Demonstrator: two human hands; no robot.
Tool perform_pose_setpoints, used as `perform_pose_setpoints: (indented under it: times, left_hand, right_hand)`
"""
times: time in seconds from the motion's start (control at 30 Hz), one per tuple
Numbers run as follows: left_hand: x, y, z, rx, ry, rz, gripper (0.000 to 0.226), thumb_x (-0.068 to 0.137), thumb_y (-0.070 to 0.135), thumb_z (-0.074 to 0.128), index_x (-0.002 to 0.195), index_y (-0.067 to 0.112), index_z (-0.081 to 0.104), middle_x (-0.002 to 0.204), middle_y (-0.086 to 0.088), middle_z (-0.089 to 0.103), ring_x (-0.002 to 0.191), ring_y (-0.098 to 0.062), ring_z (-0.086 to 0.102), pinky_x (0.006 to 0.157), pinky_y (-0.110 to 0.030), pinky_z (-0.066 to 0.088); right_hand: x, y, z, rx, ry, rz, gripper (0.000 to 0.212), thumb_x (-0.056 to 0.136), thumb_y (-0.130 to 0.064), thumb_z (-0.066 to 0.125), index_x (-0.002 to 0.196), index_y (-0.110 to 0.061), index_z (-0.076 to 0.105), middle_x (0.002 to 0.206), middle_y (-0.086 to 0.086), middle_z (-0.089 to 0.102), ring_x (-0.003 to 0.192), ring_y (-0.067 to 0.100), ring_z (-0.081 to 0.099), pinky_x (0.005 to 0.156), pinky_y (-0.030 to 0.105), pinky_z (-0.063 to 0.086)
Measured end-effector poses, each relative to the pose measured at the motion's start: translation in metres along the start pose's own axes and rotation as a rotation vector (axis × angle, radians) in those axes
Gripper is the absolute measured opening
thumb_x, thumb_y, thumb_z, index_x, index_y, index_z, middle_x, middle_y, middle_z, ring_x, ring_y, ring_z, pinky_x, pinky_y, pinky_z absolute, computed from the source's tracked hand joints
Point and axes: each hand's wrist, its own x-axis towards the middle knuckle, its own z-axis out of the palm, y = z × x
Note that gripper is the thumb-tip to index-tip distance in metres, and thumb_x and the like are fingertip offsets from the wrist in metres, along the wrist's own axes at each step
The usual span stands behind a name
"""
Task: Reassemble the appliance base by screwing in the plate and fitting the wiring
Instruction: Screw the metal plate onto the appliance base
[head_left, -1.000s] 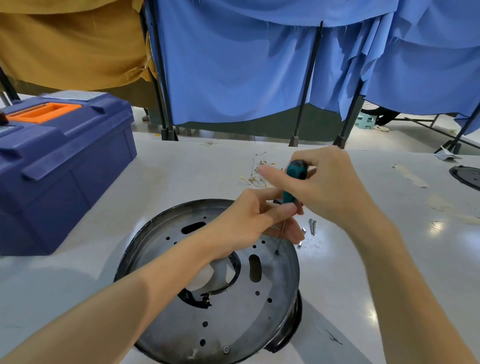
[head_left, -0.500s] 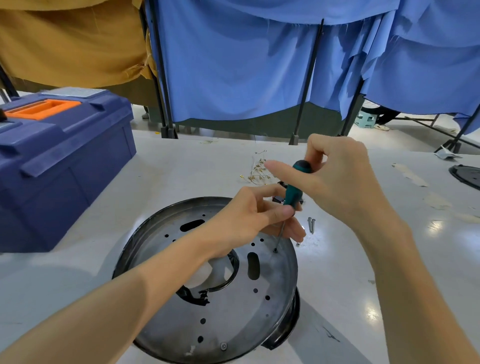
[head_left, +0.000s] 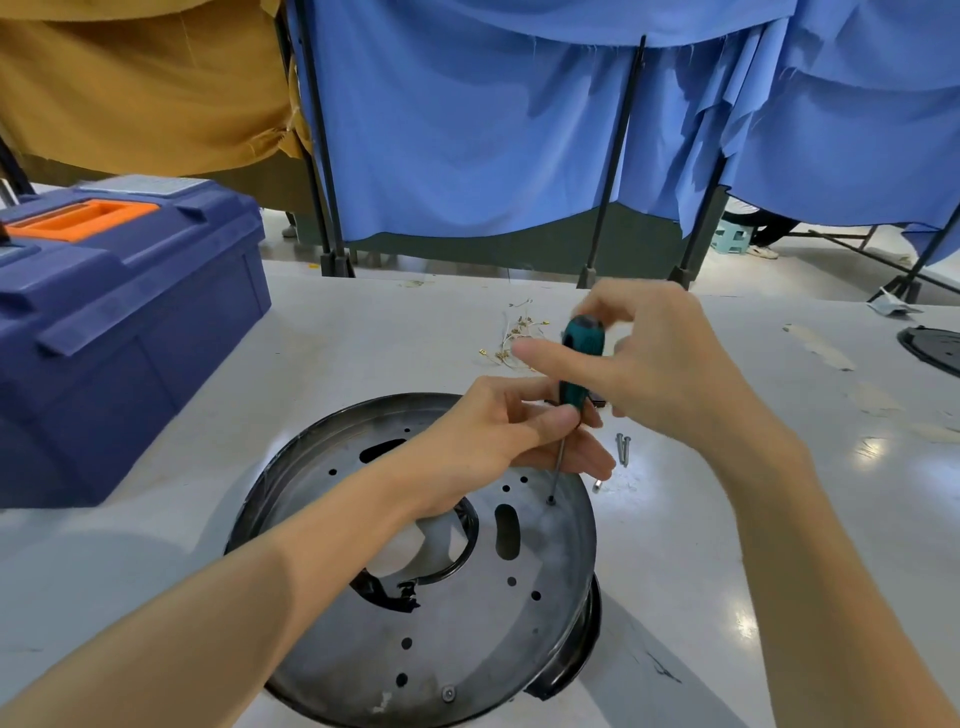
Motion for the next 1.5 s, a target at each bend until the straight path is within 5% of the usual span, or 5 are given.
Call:
perform_pose_setpoints:
  times: [0.2,0.9,1.17,1.37,1.5]
  left_hand:
    - [0.000,-0.002,0.003,-0.003,-0.033,-0.009,0.028,0.100,0.017,0.050,0.122,0.001,0.057,0.103,-0.018,0.072,0.103,-0.032,0.069,0.095,-0.034,0.052]
    - [0.004,-0.002,0.008,0.118,0.193,0.064,0.021,0.093,0.017,0.061,0.104,0.000,0.066,0.081,-0.013,0.073,0.077,-0.028,0.072,0.076,-0.029,0.059]
    - [-0.004,0.002,0.003,0.050,0.024,0.041,0.025,0.100,0.010,0.049,0.118,-0.003,0.060,0.102,-0.019,0.072,0.095,-0.032,0.071,0.086,-0.029,0.054]
    - [-0.001,0.001,0.005,0.120,0.134,0.089,0.014,0.091,0.011,0.066,0.103,0.004,0.067,0.088,-0.014,0.074,0.079,-0.029,0.073,0.074,-0.024,0.056]
    - [-0.003,0.007,-0.001,0.086,-0.026,0.050,0.020,0.097,0.011,0.056,0.112,0.002,0.066,0.103,-0.018,0.072,0.094,-0.033,0.071,0.086,-0.032,0.056]
  right_hand:
    - [-0.003,0.002,-0.009,0.222,-0.014,-0.059,0.025,0.083,-0.022,0.074,0.069,-0.003,0.065,0.058,0.014,0.061,0.039,0.024,0.057,0.036,0.023,0.046]
    - [0.003,-0.003,0.016,-0.321,0.114,0.004,0.059,0.082,-0.060,0.060,0.051,-0.013,0.041,0.046,-0.002,0.039,0.047,0.016,0.038,0.048,0.027,0.030]
    - [-0.003,-0.005,-0.011,0.225,-0.050,-0.071,0.018,0.081,-0.018,0.075,0.069,-0.006,0.069,0.052,0.011,0.060,0.037,0.023,0.056,0.038,0.034,0.051]
    - [-0.001,-0.016,0.019,-0.309,0.119,-0.046,0.057,0.085,-0.056,0.060,0.050,-0.016,0.038,0.047,-0.002,0.037,0.050,0.017,0.040,0.052,0.029,0.033]
    - [-0.003,-0.013,-0.006,0.041,-0.098,-0.064,0.042,0.076,-0.060,0.069,0.075,-0.017,0.070,0.059,-0.010,0.058,0.043,0.007,0.053,0.047,0.021,0.043]
